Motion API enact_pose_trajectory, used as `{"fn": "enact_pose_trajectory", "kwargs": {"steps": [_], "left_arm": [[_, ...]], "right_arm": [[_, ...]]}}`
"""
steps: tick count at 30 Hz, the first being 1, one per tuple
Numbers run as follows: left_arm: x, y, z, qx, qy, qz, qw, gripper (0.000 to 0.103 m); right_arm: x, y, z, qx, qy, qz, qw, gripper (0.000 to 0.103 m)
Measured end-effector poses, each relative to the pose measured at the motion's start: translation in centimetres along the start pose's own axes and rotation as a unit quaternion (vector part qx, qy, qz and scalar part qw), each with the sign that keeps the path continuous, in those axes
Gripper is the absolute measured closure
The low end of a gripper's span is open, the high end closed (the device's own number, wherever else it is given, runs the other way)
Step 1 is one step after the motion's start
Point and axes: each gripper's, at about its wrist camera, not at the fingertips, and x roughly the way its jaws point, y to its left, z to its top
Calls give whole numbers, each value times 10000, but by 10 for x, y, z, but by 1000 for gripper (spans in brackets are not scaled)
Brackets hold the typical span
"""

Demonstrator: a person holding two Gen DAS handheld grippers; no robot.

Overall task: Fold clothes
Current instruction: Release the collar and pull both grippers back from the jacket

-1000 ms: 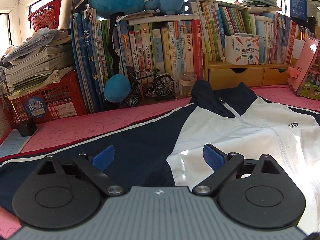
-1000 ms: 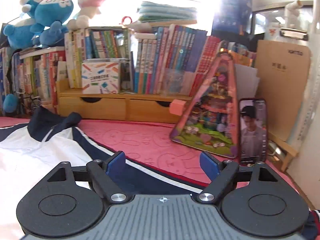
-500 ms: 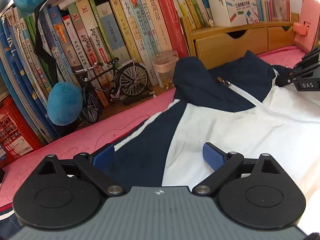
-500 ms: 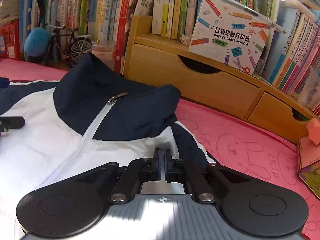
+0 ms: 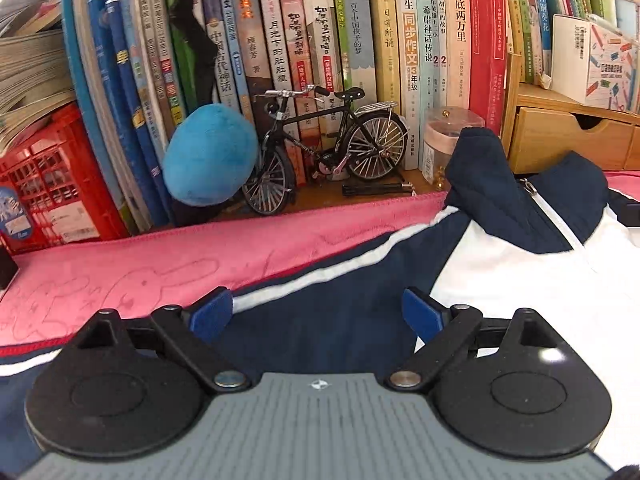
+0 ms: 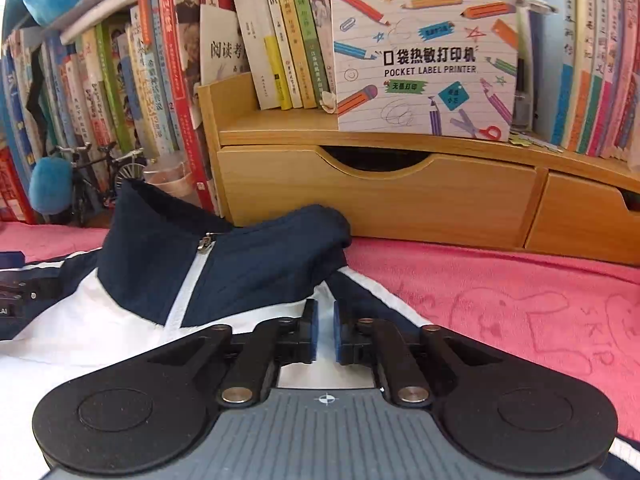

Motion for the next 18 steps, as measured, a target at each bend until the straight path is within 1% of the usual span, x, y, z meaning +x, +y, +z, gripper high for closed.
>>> {"fn": "enact_pose_trajectory", "kwargs": {"steps": [1,2,3,6,8,11,13,15,18], "left_arm": [[-16,7,-9,55,-27,-43,10000,10],[-32,15,-19,118,-61,-85,9999,10],[-52,23,-31,196,-149,-137,9996,10],[-105,26,-63,189,-146,-401,9989,10],[-141,28,-85,180,-137,-578,9981,9],[-194,30,-118,165,-125,-844,9962,8],[-229,32,-139,155,-117,-1021,9946,5],[-250,21,-155,293,-104,-1052,9940,4],[-272,-4,-176,737,-189,-945,9926,3]], "right_arm": [[-20,0,-11,-66,-65,131,9999,70],[-41,1,-23,-166,-144,224,9995,52],[-63,4,-37,-283,-207,297,9989,43],[-133,5,-79,-721,-317,447,9959,42],[-180,13,-112,-842,-355,462,9947,39],[-239,28,-149,-713,-352,559,9953,34],[-268,38,-173,-646,-348,488,9961,31],[-292,49,-198,-743,-332,373,9960,31],[-328,67,-236,-900,-308,208,9953,29]]}}
